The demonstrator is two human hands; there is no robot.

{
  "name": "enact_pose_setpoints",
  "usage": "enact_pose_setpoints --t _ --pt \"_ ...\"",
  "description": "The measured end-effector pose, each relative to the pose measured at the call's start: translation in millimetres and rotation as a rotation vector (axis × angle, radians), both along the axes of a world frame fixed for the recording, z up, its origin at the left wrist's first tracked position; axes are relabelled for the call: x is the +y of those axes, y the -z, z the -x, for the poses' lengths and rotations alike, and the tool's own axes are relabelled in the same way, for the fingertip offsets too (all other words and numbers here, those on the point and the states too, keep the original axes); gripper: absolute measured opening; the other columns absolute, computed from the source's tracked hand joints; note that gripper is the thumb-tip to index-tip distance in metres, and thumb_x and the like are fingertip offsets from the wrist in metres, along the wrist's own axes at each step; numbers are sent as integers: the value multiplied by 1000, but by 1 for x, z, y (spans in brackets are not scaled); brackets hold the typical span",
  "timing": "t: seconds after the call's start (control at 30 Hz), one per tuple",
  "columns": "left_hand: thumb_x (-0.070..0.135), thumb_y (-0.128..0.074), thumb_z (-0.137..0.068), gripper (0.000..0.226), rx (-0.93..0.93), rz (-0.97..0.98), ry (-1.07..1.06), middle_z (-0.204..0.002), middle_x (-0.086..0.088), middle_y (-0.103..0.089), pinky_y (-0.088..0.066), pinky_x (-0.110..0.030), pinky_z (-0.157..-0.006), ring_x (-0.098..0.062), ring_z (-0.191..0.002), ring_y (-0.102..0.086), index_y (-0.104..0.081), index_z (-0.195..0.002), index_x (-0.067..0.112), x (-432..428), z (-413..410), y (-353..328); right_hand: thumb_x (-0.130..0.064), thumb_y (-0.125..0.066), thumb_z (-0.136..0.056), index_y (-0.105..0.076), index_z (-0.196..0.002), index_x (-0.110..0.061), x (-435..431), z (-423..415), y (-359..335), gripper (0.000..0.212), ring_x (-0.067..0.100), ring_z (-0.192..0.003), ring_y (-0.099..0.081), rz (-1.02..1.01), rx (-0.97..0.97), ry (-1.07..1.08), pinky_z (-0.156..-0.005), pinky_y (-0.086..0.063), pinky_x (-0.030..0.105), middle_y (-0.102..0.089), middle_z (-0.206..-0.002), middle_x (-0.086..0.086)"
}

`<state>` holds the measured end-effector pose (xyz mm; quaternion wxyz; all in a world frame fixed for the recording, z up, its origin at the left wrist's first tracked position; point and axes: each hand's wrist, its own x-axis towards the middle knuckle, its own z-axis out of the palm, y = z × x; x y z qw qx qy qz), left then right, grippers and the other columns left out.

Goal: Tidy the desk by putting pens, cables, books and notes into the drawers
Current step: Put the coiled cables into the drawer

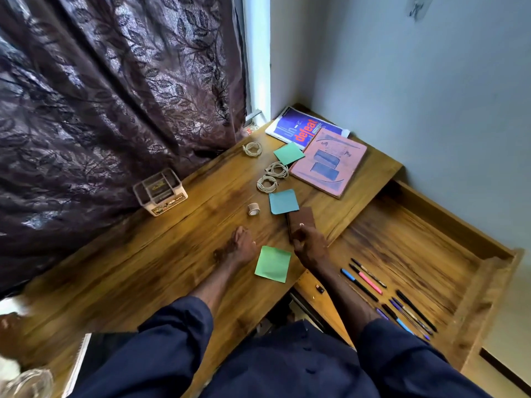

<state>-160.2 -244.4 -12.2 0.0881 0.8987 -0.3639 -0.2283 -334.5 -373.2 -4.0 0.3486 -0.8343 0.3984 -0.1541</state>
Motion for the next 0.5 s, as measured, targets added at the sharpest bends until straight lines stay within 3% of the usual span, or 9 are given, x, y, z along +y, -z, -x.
enact_pose_setpoints --t 0.13,0.23,0.37,0.5 --pt "21 -56 -98 35 -31 -25 16 -147 -13 -43 -37 -37 -108 -29 -134 -43 -50 -132 12 -1 -5 2 -4 -64 -73 -71 -84 -16 -11 -6 4 18 14 -78 -58 -46 19 -14 -65 -38 24 -67 -88 -1" --pt "19 -60 -97 45 -27 -24 23 -153 -11 -37 -35 -37 -112 -29 -139 -39 -46 -139 14 -2 -9 3 -4 -63 -73 -72 -87 -14 -18 -16 10 20 19 -83 -61 -65 9 -20 -69 -44 27 -70 -92 4" --pt "19 -70 -90 43 -1 3 7 -136 -5 -49 -44 -35 -98 -25 -125 -51 -54 -129 17 -8 -19 4 -9 -63 -72 -74 -93 -16 -25 -31 19 25 22 -85 -67 -58 -1 -30 -75 -56 35 -73 -95 3" --pt "21 -78 -84 34 33 5 6 -123 -2 -57 -43 -25 -82 -17 -112 -55 -61 -114 20 -12 -30 5 -6 -67 -75 -76 -97 -17 -31 -41 17 27 17 -90 -68 -54 -20 -24 -79 -55 29 -75 -100 0"
